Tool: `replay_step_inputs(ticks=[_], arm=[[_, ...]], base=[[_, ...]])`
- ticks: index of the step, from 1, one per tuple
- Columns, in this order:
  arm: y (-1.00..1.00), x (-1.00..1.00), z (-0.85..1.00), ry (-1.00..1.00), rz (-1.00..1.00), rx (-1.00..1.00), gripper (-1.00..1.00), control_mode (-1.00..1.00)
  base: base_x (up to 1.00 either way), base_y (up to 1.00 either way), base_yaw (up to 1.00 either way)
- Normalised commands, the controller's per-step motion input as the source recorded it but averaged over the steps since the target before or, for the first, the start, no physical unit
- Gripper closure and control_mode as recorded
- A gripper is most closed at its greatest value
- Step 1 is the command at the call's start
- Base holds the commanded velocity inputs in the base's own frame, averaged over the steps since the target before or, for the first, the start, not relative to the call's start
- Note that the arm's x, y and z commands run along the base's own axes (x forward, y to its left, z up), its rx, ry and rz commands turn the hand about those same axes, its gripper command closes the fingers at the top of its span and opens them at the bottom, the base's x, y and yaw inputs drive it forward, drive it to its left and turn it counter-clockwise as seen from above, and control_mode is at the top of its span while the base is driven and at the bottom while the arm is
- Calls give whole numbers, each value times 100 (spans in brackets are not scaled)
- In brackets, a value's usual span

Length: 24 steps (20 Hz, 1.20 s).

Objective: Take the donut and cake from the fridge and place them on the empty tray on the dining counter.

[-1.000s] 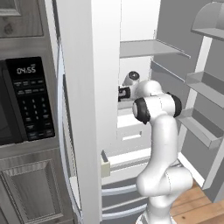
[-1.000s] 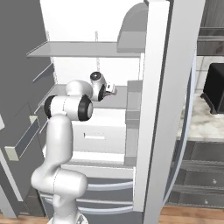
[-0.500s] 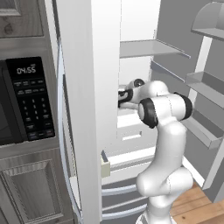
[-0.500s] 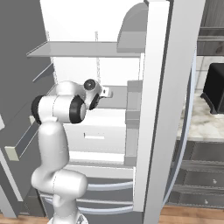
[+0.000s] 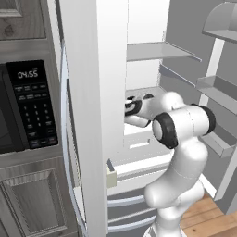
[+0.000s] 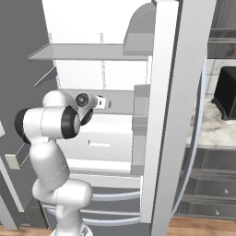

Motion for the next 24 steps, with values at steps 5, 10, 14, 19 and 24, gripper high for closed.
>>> replay_step_inputs(ticks=[5, 10, 14, 19, 24], arm=[[-17, -50, 62, 0, 5, 3, 100, -100], [-23, -63, 43, 0, 4, 4, 100, -100], [-9, -70, 14, 0, 1, 0, 100, -100], [-14, -84, 1, 0, -1, 0, 100, -100], [0, -56, 22, 18, -6, -1, 100, -100]], base=[[0, 0, 0], [0, 0, 0], [0, 0, 0], [0, 0, 0], [0, 0, 0]])
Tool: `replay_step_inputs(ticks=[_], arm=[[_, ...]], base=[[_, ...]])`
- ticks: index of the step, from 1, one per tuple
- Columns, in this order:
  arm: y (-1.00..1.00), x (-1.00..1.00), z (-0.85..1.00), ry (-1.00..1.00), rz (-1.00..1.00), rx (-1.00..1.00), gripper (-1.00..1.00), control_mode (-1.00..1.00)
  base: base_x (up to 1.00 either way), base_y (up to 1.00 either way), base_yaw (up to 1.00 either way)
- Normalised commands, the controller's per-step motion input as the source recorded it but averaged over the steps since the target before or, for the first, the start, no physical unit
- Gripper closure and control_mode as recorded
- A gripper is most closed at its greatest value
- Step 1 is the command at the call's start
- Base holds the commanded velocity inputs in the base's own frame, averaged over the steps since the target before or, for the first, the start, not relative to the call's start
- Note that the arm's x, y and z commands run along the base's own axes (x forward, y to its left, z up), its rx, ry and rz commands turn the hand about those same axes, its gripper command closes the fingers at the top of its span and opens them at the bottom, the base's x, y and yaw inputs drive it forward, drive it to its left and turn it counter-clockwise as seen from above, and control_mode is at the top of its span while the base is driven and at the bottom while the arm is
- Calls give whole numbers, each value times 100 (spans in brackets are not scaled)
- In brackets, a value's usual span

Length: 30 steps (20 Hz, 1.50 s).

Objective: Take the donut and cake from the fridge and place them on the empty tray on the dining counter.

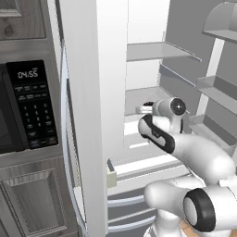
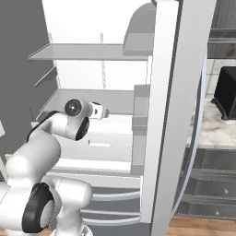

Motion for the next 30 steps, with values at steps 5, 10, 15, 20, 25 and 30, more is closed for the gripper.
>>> replay_step_inputs(ticks=[5, 10, 15, 20, 25, 30], arm=[[0, -68, 13, 9, -10, 0, 100, -100], [-9, -72, 2, 2, -9, 0, 100, -100], [-26, -86, 0, 0, 0, 5, 100, -100], [-13, -79, 0, 0, 1, 3, 100, -100], [2, -61, 0, 0, 0, 0, 100, -100], [17, -33, -4, 2, 0, -3, 100, -100]], base=[[0, 0, 0], [0, 0, 0], [0, 0, 0], [0, 0, 0], [0, 0, 0], [0, 0, 0]])
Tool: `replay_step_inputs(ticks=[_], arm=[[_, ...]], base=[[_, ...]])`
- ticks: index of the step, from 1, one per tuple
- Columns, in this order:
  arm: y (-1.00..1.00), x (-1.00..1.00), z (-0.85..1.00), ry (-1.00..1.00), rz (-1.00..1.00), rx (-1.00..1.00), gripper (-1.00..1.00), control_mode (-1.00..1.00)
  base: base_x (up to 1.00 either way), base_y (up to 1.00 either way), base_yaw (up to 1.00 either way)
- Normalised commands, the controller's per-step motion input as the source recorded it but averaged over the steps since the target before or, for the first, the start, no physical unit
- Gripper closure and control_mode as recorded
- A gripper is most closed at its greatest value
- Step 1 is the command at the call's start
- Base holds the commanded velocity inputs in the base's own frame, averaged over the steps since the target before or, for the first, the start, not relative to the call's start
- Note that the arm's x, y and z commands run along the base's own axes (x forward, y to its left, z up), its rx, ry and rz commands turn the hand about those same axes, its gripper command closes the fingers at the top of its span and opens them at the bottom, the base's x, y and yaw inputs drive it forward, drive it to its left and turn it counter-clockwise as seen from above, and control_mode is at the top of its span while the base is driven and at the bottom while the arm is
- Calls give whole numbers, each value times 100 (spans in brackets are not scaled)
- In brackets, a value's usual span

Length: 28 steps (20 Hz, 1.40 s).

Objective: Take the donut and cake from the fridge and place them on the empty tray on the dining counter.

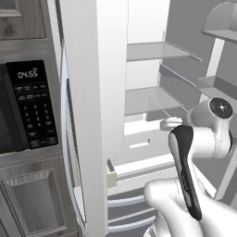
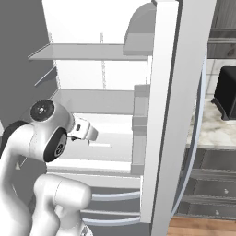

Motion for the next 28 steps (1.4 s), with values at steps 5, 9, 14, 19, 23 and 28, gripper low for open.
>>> replay_step_inputs(ticks=[5, 9, 14, 19, 23, 28], arm=[[15, 0, -9, 0, 0, -9, 100, -100], [4, 0, -6, 0, 0, -4, 100, -100], [0, 0, -4, 0, 0, 0, 100, -100], [0, 0, 0, 0, 0, 0, 100, 100], [0, 0, 0, 0, 0, 0, 100, 100], [0, 0, 0, 0, 0, 0, 100, 100]], base=[[0, 0, 0], [0, 0, 0], [0, 0, 0], [-1, 0, 0], [-23, 0, 3], [-46, 0, 5]])
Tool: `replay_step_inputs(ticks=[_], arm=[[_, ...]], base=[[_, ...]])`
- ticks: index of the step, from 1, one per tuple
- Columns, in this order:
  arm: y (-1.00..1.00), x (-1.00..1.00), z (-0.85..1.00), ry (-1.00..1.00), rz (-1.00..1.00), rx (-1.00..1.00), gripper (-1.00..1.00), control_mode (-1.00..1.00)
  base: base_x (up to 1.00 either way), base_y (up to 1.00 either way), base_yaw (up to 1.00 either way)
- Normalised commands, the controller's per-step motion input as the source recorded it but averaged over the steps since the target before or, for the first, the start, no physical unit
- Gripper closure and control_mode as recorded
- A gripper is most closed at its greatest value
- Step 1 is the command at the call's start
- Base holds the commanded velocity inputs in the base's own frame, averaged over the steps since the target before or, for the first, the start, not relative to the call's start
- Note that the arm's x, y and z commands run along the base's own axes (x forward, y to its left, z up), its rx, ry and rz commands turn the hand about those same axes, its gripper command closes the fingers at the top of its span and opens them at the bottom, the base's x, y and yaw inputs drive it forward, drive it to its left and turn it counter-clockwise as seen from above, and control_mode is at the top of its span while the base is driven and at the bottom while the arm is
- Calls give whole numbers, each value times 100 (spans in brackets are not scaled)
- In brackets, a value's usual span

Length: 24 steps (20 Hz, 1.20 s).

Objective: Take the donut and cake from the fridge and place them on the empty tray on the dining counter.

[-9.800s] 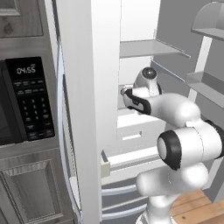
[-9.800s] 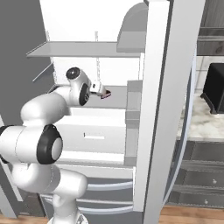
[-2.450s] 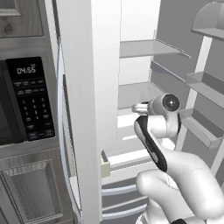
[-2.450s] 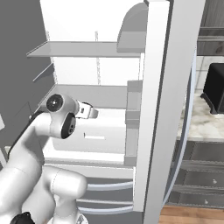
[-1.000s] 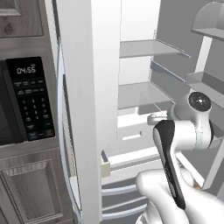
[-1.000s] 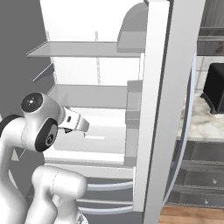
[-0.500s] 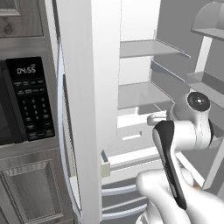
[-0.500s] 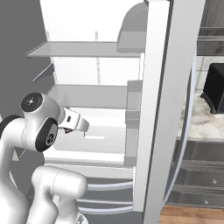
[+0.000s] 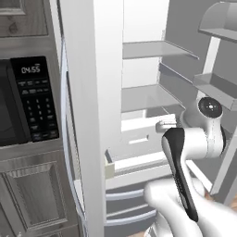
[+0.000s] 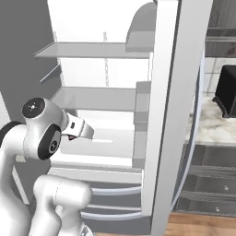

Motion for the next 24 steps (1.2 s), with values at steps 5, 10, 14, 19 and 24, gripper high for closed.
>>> replay_step_inputs(ticks=[5, 10, 14, 19, 24], arm=[[0, 0, 0, 0, 0, 0, 100, 100], [0, 0, 0, 0, 0, 0, 100, 100], [0, 0, 0, 0, 0, 0, 100, 100], [0, 0, 0, 0, 0, 0, 100, 100], [0, 0, 0, 0, 0, 0, 100, 100]], base=[[-51, 0, 4], [-56, 0, 2], [-62, 0, 0], [-59, 0, 0], [-57, 0, 0]])
